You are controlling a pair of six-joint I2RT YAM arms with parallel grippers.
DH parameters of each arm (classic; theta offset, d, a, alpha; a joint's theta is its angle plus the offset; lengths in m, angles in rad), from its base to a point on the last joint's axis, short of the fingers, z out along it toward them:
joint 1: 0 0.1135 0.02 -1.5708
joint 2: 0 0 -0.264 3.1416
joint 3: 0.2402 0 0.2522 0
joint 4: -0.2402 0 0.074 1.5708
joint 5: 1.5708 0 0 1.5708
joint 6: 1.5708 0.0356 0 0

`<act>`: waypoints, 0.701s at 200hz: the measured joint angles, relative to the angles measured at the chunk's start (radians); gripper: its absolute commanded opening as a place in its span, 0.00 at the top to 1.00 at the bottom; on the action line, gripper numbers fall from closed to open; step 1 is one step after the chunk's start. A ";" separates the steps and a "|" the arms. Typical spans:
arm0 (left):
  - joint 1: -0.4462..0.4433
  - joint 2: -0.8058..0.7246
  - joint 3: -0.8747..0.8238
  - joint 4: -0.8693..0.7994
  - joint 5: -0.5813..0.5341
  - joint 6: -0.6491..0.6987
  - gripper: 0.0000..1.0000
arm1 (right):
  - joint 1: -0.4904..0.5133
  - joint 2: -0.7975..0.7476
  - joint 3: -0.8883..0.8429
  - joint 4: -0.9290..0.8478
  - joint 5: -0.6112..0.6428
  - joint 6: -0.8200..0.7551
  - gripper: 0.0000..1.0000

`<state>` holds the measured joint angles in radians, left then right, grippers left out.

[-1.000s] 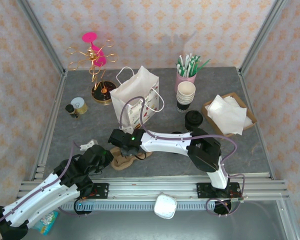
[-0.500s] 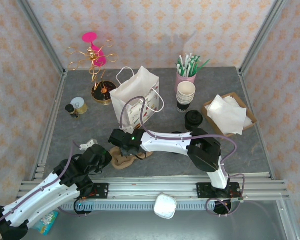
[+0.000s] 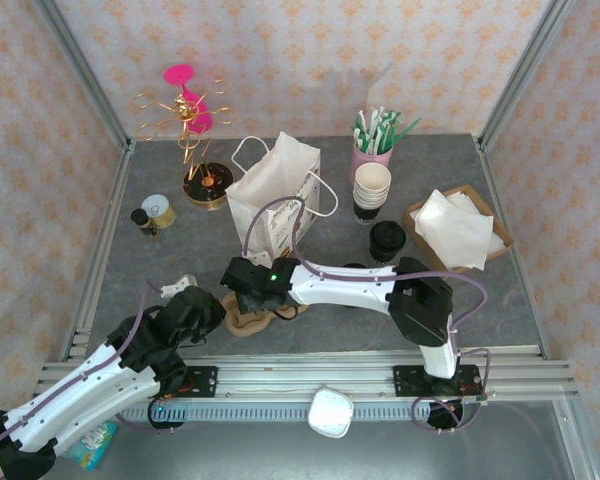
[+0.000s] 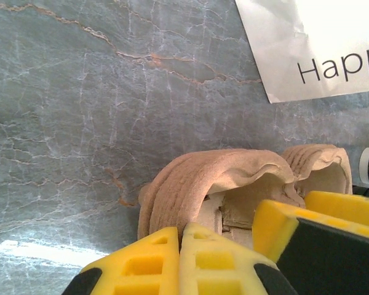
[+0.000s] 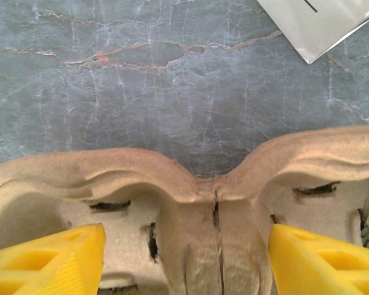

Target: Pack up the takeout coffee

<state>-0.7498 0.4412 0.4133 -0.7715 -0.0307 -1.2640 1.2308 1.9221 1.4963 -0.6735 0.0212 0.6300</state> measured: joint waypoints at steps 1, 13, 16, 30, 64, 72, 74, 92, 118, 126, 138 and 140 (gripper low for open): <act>0.000 0.000 0.000 0.000 0.000 0.000 1.00 | 0.000 -0.001 -0.001 0.000 0.000 0.000 0.28; 0.000 0.000 0.000 0.000 -0.001 0.000 1.00 | 0.003 -0.019 -0.011 0.003 -0.003 -0.003 0.27; 0.000 0.000 0.000 0.000 -0.002 0.000 1.00 | 0.003 -0.023 -0.013 0.003 -0.003 -0.003 0.27; 0.000 0.003 0.000 0.000 -0.003 0.001 1.00 | 0.006 -0.035 -0.016 0.005 -0.003 -0.006 0.25; 0.000 0.007 0.000 0.000 -0.003 0.006 1.00 | 0.006 -0.052 -0.040 0.014 -0.005 -0.004 0.31; 0.000 0.007 0.000 0.000 -0.003 0.007 1.00 | 0.006 -0.055 -0.048 0.014 -0.001 -0.002 0.33; 0.000 0.007 0.000 0.000 -0.003 0.007 1.00 | 0.006 -0.055 -0.050 0.013 0.000 -0.002 0.34; 0.000 0.007 0.000 0.000 -0.003 0.007 1.00 | 0.006 -0.055 -0.062 0.008 0.013 -0.001 0.38; 0.000 0.007 0.000 0.000 -0.003 0.008 1.00 | 0.019 -0.058 -0.078 0.017 0.013 -0.026 0.38; 0.000 0.007 0.000 0.000 -0.003 0.008 1.00 | 0.027 -0.063 -0.086 0.024 0.012 -0.037 0.38; 0.000 0.007 0.000 0.000 -0.003 0.008 1.00 | 0.037 -0.082 -0.106 0.040 0.008 -0.061 0.38; 0.000 0.007 0.000 0.000 -0.003 0.008 1.00 | 0.039 -0.087 -0.110 0.043 0.007 -0.065 0.38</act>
<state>-0.7498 0.4484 0.4137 -0.7715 -0.0338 -1.2564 1.2697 1.8351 1.3861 -0.6300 0.0284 0.5648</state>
